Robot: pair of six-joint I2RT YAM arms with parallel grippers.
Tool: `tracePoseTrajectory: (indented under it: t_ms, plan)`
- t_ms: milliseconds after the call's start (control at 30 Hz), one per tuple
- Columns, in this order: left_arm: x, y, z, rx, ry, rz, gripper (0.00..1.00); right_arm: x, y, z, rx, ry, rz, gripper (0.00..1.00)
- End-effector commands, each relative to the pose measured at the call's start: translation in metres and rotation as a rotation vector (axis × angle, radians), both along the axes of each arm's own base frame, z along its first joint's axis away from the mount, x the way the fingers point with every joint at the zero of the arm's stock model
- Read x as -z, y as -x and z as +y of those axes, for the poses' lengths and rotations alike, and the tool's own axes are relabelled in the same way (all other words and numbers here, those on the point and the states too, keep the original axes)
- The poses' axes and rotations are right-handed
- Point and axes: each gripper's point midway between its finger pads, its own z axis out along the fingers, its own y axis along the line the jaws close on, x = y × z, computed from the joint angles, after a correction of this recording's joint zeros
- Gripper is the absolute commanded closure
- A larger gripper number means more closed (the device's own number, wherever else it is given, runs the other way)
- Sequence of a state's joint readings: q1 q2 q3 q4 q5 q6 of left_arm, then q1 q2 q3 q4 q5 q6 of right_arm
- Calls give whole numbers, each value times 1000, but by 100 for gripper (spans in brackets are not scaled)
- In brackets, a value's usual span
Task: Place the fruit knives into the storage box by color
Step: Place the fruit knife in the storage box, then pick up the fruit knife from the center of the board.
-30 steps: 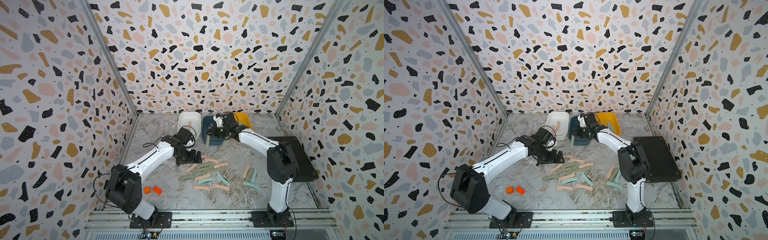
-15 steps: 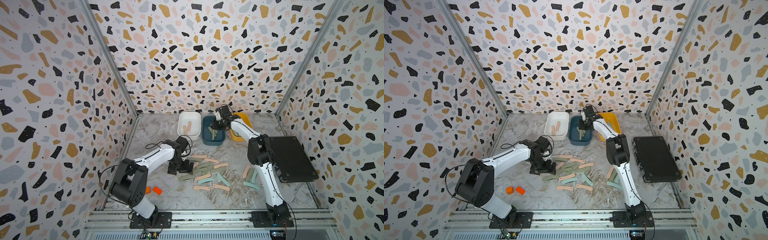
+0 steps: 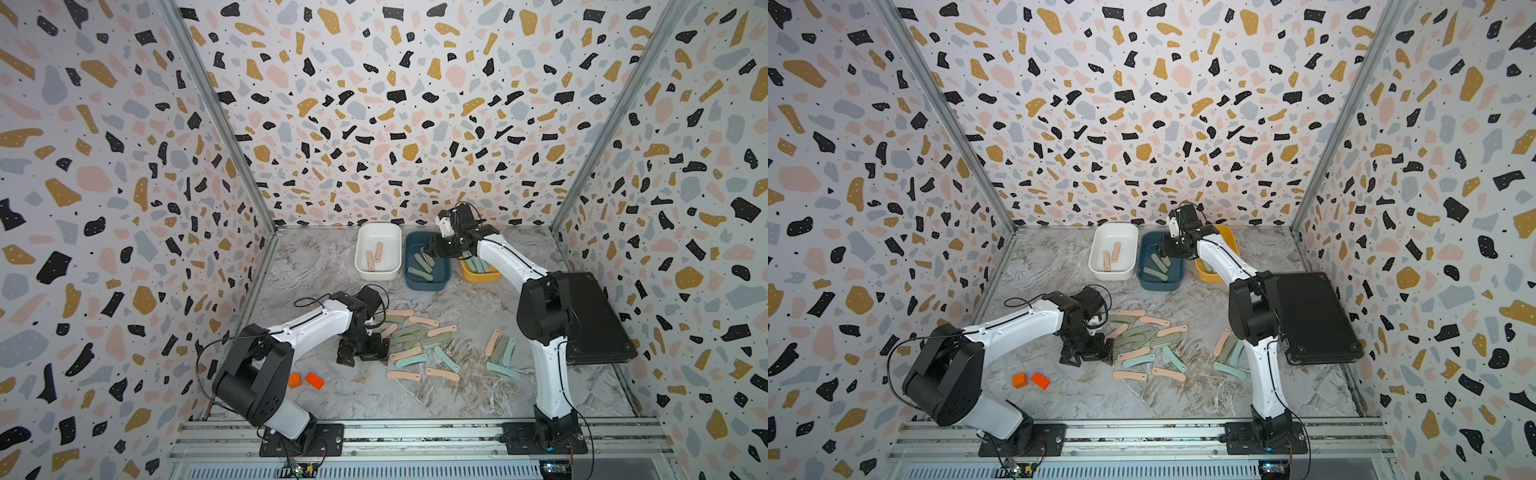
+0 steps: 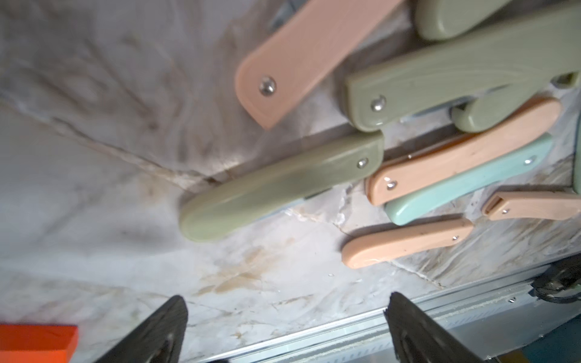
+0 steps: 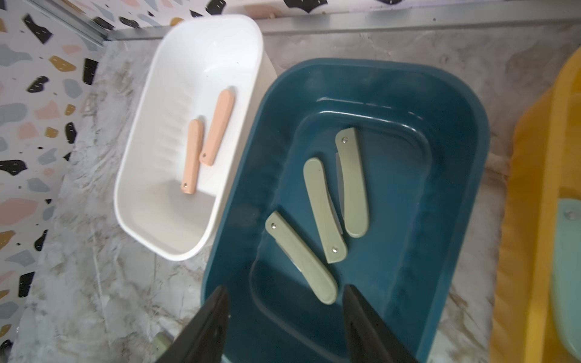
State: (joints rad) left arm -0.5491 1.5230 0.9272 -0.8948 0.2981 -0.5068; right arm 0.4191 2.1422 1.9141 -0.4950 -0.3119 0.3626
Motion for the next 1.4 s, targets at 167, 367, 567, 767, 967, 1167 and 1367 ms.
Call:
tracePoseTrajectory:
  t_ms: [167,367,567,767,967,1167,1367]
  plan:
    - [20,-6,-23,-47,62,36,1,-21,30,0,-15,-90,-21,39]
    - [25,-26,-25,-39,19,5,1,-21,45,-4,-21,-102,-6,39]
    - [31,-41,-15,-33,-62,-29,1,-23,52,-5,-28,-116,-6,39]
    - [38,-48,-1,-30,-131,-45,8,-21,56,-5,-27,-132,4,39]
    - [44,-43,10,-27,-178,-44,21,-14,63,-8,-24,-130,18,39]
    - [51,-38,22,-25,-223,-43,35,-11,68,-8,-24,-138,24,39]
    - [51,-37,30,-38,-238,-54,52,-11,73,-11,-19,-145,28,39]
